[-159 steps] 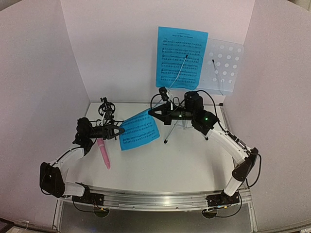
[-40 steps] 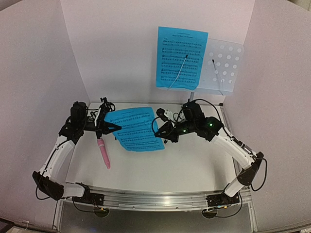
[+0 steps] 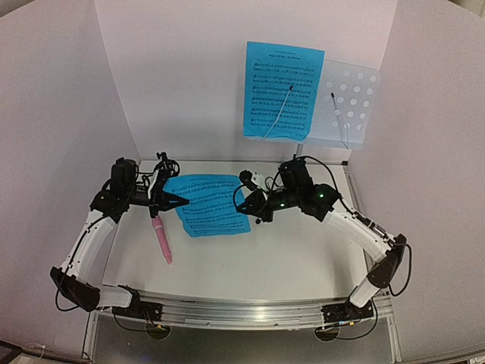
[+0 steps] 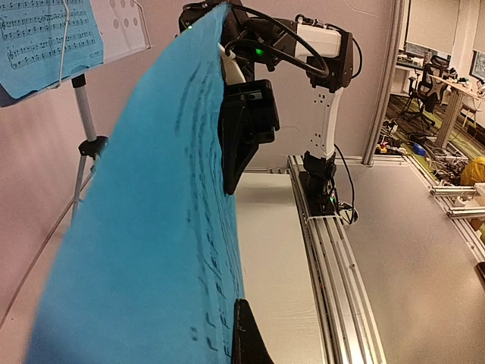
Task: Set up the instrument practice props
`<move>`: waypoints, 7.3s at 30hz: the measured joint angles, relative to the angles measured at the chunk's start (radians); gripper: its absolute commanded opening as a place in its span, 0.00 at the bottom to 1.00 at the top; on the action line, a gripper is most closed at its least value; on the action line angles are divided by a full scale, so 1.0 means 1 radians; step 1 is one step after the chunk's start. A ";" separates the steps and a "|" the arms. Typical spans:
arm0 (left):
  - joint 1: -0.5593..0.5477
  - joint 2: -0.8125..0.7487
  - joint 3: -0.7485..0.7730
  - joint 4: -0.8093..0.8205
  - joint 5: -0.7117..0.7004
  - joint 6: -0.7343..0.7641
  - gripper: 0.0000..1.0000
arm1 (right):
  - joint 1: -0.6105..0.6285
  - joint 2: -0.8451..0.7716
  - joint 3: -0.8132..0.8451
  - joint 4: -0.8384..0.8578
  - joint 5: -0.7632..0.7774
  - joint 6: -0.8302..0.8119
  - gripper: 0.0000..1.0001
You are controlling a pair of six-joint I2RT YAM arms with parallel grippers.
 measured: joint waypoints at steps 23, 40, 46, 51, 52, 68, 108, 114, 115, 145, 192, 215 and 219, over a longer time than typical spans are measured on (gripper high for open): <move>-0.023 0.031 0.000 0.071 -0.022 -0.053 0.00 | -0.007 -0.120 -0.127 0.061 0.039 0.055 0.24; -0.071 0.086 0.117 -0.042 -0.060 0.032 0.00 | -0.019 -0.099 -0.030 0.033 0.097 0.035 0.25; -0.081 0.100 0.124 -0.064 -0.060 0.041 0.00 | -0.024 -0.097 -0.008 0.032 0.103 0.024 0.00; -0.087 0.104 0.126 -0.057 -0.060 0.036 0.28 | -0.038 -0.097 0.009 0.032 0.093 0.038 0.00; -0.088 0.105 0.126 -0.052 -0.060 0.031 0.41 | -0.045 -0.097 0.014 0.030 0.092 0.045 0.00; -0.167 0.231 0.201 0.445 -0.163 -0.281 0.68 | -0.281 -0.086 0.333 -0.044 -0.031 0.150 0.00; -0.334 0.683 0.950 0.417 -0.354 -0.516 0.00 | -0.436 -0.021 0.598 -0.200 0.104 0.103 0.43; -0.381 0.750 1.040 0.480 -0.455 -0.518 0.00 | -0.436 -0.039 0.594 -0.197 0.272 0.117 0.48; -0.387 0.765 1.062 0.489 -0.464 -0.517 0.00 | -0.436 -0.052 0.581 -0.196 0.316 0.119 0.48; -0.464 0.940 1.180 0.775 -0.777 -0.478 0.00 | -0.442 -0.048 0.458 -0.060 0.918 -0.179 0.03; -0.508 1.017 1.225 0.978 -1.118 -0.513 0.00 | -0.442 -0.275 0.042 0.359 0.901 0.038 0.00; -0.511 1.016 1.183 0.959 -1.066 -0.505 0.00 | -0.442 -0.229 0.218 0.147 0.883 -0.340 0.53; -0.512 1.016 1.183 0.959 -1.060 -0.506 0.00 | -0.442 -0.170 0.287 0.103 0.900 -0.381 0.55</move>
